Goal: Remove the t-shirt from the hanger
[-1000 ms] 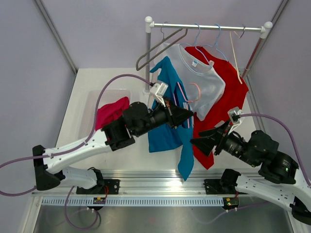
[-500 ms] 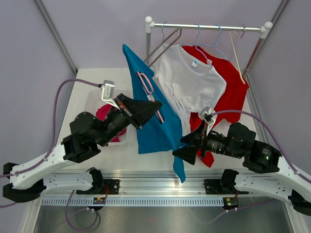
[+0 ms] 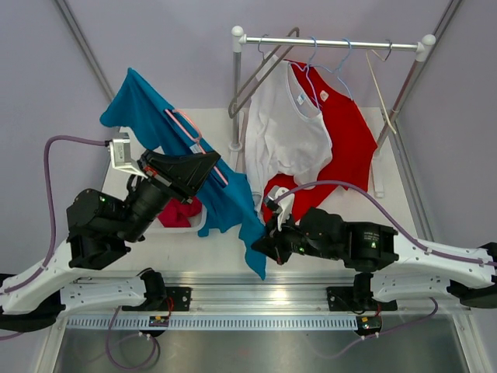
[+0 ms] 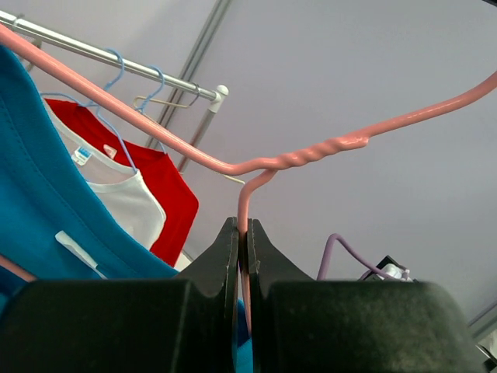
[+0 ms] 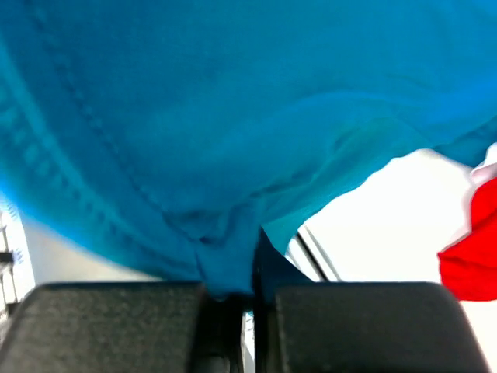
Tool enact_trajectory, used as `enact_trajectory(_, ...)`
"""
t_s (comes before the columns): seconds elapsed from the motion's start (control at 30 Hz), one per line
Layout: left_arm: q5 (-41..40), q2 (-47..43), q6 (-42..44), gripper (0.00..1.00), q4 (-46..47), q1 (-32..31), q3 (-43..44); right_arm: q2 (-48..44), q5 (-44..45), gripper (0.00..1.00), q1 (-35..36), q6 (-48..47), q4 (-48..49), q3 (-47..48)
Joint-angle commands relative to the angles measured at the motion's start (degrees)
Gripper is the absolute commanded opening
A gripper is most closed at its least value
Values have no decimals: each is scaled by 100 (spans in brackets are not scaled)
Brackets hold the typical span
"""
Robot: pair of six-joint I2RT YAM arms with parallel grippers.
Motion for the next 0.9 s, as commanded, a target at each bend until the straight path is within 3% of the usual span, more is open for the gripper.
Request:
enact_trajectory(0.0,-341,-250,363,0,228,-35,406,-99,466,0,97,-68,427,71)
enact_trajectory(0.43,-97,-453,346,0,-36,-35,1355,-565,1020,0,133,898,-135,-1070)
enact_trajectory(0.87,826,-259,-129,0,377,-26,1207,166,1380,0,124,846,-12,-773)
